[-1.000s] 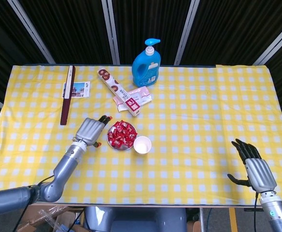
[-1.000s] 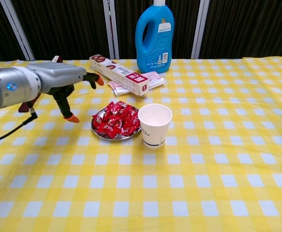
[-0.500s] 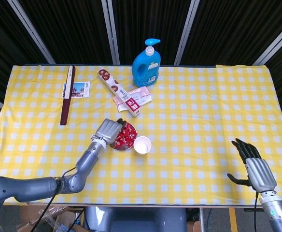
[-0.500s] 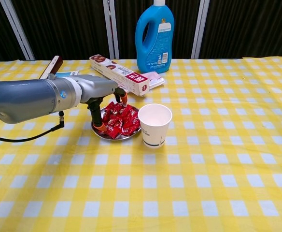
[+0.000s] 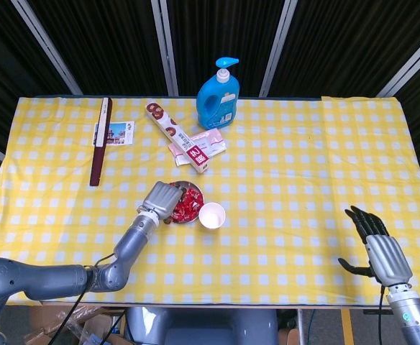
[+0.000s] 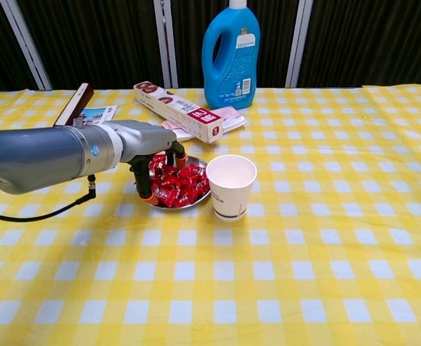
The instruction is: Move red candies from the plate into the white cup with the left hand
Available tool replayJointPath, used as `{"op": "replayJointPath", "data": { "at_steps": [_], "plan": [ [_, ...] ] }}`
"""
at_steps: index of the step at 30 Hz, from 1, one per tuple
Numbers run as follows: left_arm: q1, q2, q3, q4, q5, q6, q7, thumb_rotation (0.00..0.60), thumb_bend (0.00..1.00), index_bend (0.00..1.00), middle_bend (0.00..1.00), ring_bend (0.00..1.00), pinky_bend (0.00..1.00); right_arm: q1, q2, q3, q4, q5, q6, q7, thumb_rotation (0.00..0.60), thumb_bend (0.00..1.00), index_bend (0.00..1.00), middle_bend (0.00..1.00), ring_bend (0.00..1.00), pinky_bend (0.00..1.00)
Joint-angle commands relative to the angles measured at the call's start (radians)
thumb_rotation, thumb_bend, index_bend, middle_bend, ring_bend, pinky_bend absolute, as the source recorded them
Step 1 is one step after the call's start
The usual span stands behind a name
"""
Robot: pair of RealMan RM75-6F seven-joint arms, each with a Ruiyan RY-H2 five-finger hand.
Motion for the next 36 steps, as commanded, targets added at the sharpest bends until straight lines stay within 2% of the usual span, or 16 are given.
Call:
{"op": "replayJointPath", "data": {
  "at_steps": [1, 8, 11, 16, 21, 36],
  "plan": [
    [-0.008, -0.007, 0.006, 0.011, -0.003, 0.003, -0.006, 0.600, 0.26, 0.32, 0.35, 0.78, 0.86, 0.000, 0.000, 0.000, 0.000, 0.000, 0.000, 0.000, 0.600, 0.28, 0.00, 0.00, 0.00, 0.00],
    [-0.030, -0.046, 0.004, 0.069, 0.016, 0.012, -0.026, 0.600, 0.39, 0.50, 0.59, 0.80, 0.88, 0.000, 0.000, 0.000, 0.000, 0.001, 0.000, 0.002, 0.600, 0.28, 0.00, 0.00, 0.00, 0.00],
    [-0.039, -0.070, 0.001, 0.104, 0.038, 0.024, -0.035, 0.600, 0.42, 0.53, 0.63, 0.80, 0.88, 0.000, 0.001, 0.000, 0.000, 0.001, -0.001, 0.005, 0.600, 0.28, 0.00, 0.00, 0.00, 0.00],
    [-0.045, -0.080, -0.008, 0.131, 0.068, 0.037, -0.057, 0.600, 0.42, 0.54, 0.64, 0.81, 0.88, -0.001, 0.001, 0.000, 0.000, 0.000, 0.002, 0.008, 0.600, 0.28, 0.00, 0.00, 0.00, 0.00],
    [-0.046, -0.050, -0.026, 0.106, 0.082, 0.058, -0.070, 0.600, 0.42, 0.54, 0.65, 0.81, 0.88, -0.001, 0.002, 0.000, 0.001, -0.001, 0.003, 0.009, 0.600, 0.28, 0.00, 0.00, 0.00, 0.00],
    [-0.050, 0.096, -0.086, -0.127, 0.139, 0.119, -0.109, 0.600, 0.42, 0.54, 0.65, 0.81, 0.88, -0.001, -0.004, 0.001, 0.000, -0.001, 0.006, 0.002, 0.600, 0.28, 0.00, 0.00, 0.00, 0.00]
  ]
}}
